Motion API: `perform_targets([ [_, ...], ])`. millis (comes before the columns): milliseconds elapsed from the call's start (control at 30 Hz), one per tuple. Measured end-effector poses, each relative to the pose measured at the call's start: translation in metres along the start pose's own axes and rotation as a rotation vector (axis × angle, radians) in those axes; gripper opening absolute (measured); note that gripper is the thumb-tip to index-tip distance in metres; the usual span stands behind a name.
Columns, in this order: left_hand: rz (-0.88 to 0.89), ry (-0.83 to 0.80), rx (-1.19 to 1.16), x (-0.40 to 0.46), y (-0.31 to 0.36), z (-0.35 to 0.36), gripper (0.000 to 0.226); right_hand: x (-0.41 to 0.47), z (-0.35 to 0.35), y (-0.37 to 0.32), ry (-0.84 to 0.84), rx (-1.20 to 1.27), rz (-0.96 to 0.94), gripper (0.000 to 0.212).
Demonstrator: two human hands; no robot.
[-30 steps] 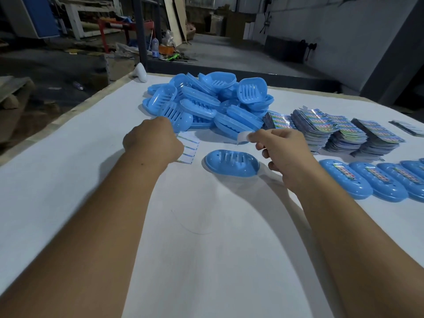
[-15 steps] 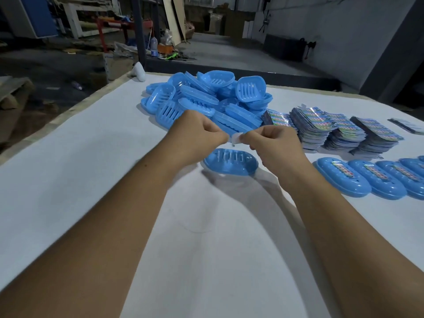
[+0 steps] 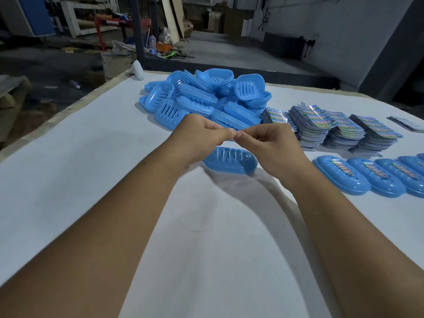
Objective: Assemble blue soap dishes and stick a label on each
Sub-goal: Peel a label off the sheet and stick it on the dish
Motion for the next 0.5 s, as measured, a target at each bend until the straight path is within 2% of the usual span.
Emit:
perform_targets([
  [133,0.002,0.062,-0.003,0.004,-0.002,-0.006,0.020,0.002,-0.002,0.003,0.037,-0.035,0.011,0.028],
  [267,0.010,0.096,-0.051,0.006,-0.005,-0.009,0.016,0.005,-0.018,0.019,0.157,-0.096,0.153,0.021],
  [500,0.008,0.085,-0.054,0.005,-0.005,-0.008,0.017,0.005,-0.017,0.020,0.148,-0.080,0.181,0.027],
])
Point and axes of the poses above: each hand's wrist, its own x-axis towards the middle knuckle, its own z-axis out of the palm, y = z × x, the point moved 9 cm from there along x, towards the middle knuckle, and after that the axes turned 6 degrees about z, right-handed, at the moved point
